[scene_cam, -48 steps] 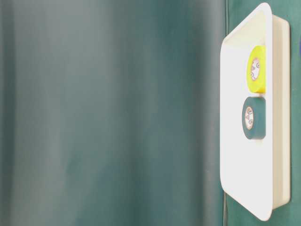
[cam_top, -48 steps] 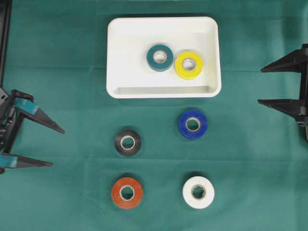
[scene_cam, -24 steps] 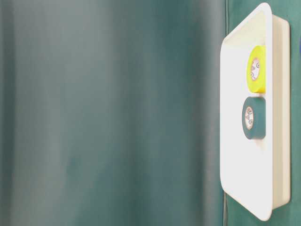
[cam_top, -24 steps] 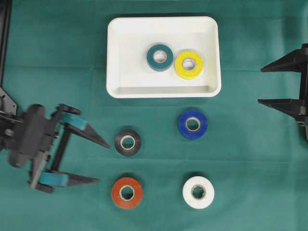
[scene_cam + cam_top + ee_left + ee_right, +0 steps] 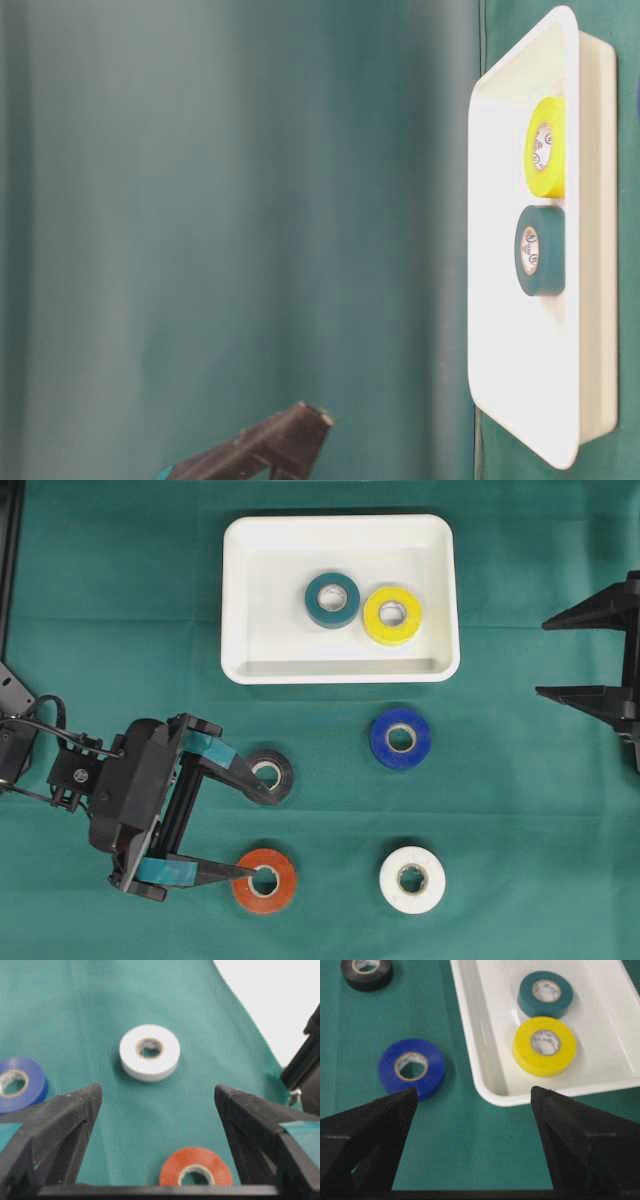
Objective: Pick up the tape from a random location and place it into the white case.
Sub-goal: 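Move the left gripper down toward the red tape roll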
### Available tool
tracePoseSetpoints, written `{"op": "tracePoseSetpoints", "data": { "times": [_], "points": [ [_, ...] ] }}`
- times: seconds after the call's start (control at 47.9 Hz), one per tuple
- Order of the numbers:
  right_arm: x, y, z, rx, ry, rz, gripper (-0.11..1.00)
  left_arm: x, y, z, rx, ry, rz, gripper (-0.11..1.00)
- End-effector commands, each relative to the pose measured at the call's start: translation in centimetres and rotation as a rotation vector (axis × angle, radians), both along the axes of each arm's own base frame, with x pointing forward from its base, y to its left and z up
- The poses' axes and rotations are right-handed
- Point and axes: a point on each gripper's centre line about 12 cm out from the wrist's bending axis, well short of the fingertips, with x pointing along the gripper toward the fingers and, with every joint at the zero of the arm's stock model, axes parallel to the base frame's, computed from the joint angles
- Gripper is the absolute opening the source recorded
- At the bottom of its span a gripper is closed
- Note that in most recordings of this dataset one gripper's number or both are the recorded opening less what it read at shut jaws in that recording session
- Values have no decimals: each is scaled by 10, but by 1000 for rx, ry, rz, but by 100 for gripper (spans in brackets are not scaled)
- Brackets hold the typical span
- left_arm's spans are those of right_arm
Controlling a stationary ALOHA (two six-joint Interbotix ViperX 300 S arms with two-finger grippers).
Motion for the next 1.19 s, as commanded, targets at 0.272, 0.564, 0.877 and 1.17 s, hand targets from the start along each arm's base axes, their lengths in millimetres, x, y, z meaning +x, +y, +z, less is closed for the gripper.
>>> {"op": "tracePoseSetpoints", "data": {
  "times": [0.272,0.564,0.877,1.17],
  "points": [
    [3,0,9,-3,-21,1,86,23,-9,-3,78,234,-6,95],
    [3,-1,8,-5,-19,0,86,43,-15,-7,151,470,-5,95],
    [3,0,7,-3,-15,2,86,51,-18,-7,180,554,-7,95],
    [4,-1,7,-12,-10,4,86,51,-18,-8,179,551,-7,95]
  ]
}}
